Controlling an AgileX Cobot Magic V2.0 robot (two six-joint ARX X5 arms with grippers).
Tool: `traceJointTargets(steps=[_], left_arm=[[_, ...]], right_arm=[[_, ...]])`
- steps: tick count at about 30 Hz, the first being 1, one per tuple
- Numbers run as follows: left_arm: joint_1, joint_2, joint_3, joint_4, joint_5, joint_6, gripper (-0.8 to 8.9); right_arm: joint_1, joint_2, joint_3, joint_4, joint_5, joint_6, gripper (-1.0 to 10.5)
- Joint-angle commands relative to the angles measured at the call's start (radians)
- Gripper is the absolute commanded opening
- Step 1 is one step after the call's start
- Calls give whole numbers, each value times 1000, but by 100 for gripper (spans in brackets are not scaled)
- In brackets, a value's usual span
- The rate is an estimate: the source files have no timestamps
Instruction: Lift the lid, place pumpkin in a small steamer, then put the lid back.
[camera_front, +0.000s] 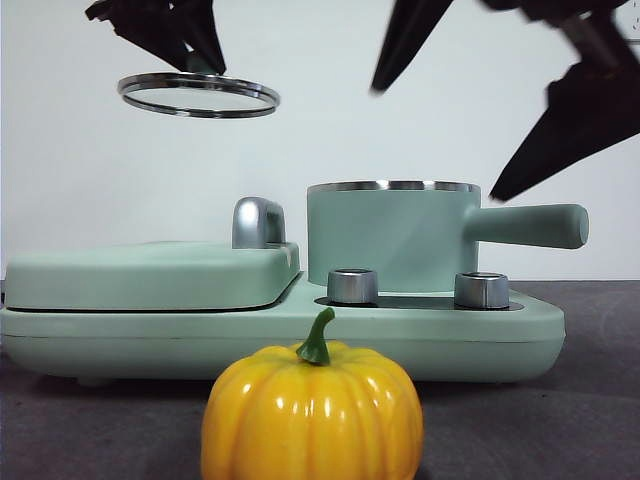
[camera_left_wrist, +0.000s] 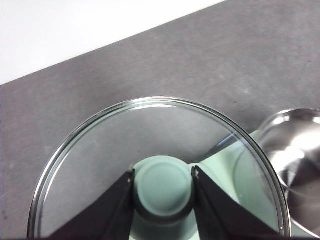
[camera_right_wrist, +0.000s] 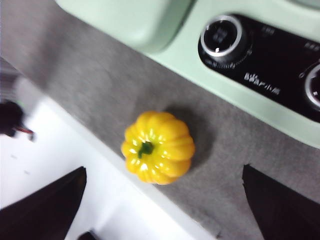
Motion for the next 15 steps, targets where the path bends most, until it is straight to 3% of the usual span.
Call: traceJointTargets(steps=[1,8,15], left_arm=[[13,-10,27,23,1,10,80],[50,-10,27,23,1,11,80],[75,-10,27,23,1,10,80]], right_arm=[[61,76,57,-16,54,7,487],[175,232,150,-53,118,-6,597],[261,347,173,-51,164,-6,600]])
